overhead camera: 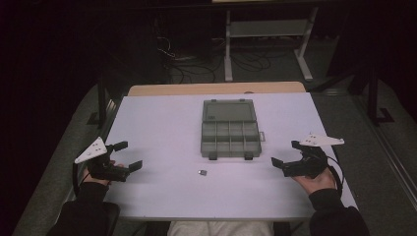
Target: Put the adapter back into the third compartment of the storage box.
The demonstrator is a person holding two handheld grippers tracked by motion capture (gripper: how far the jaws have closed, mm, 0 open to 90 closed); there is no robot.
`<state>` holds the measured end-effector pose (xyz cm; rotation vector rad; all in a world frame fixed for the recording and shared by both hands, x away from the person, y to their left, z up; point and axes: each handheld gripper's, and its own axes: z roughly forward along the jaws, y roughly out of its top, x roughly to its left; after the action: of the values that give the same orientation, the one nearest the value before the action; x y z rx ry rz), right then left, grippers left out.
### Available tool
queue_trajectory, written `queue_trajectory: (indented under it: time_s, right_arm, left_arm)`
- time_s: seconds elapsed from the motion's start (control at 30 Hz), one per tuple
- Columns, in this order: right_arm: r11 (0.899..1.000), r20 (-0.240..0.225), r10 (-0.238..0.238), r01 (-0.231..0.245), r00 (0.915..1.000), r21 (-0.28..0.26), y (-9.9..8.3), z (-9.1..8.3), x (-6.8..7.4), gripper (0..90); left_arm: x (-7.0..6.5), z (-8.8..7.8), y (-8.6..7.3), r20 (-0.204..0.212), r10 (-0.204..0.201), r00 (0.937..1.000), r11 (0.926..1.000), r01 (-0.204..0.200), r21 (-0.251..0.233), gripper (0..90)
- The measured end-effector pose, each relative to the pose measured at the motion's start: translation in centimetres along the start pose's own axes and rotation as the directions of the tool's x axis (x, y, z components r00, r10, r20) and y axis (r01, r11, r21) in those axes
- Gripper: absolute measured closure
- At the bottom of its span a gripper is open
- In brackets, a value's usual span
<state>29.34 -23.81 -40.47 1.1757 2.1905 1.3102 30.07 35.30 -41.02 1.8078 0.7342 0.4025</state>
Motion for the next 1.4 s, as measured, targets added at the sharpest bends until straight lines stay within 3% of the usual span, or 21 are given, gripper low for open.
queue_trajectory:
  time_s: [0.6,1.4]
  right_arm:
    - [1.0,-0.046,-0.029,0.029,0.9985,-0.002,0.9,-0.3,0.5,0.0]
    - [0.992,-0.122,-0.108,0.115,0.9866,0.045,3.0,1.0,3.2,0.0]
  left_arm:
    - [0.0,0.1,0.0,-0.002,0.005,1.0,0.9999,-0.005,0.011,0.0]
    - [0.0,0.2,0.0,-0.013,0.011,0.9999,0.9997,-0.011,0.02,0.0]
